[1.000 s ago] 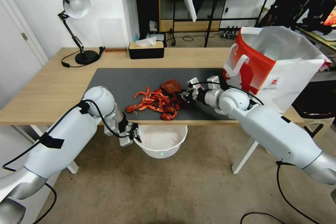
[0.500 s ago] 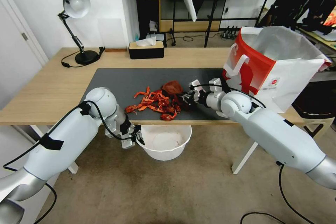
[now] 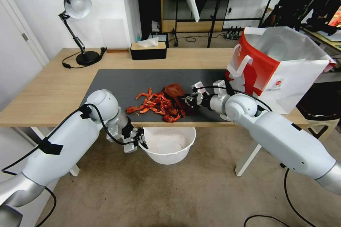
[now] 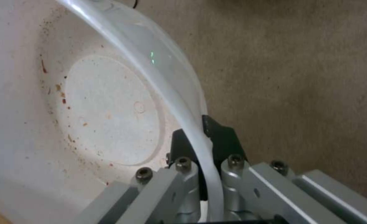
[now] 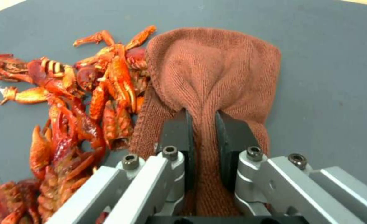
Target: Sweep shrimp from table into container with towel, then put container into takeout bag.
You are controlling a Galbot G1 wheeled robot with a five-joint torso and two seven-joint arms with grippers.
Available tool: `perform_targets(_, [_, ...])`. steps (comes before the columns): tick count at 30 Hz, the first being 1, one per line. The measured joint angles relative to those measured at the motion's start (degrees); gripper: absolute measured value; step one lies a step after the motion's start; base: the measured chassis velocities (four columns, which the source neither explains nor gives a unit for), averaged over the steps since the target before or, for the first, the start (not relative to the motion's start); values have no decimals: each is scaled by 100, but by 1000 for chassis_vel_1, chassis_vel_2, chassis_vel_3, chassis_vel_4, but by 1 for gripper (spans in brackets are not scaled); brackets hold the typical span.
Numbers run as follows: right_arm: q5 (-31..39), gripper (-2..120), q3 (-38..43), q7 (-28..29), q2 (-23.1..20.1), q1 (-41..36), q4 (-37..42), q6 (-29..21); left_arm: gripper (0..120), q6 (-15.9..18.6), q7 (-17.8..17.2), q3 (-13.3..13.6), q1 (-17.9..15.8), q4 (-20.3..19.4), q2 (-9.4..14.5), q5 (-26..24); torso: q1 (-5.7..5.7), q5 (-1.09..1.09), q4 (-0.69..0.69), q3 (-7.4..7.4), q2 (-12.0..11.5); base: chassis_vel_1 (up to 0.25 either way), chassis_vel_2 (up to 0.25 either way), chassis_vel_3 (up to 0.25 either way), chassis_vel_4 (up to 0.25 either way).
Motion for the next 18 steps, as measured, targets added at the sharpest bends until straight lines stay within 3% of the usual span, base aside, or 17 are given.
perform_targets(18, [189, 9, 231, 138, -324, -377, 498, -78, 0, 0, -1, -116, 119, 79, -172, 311, 0, 0, -1, 0, 0, 0, 0, 0, 0])
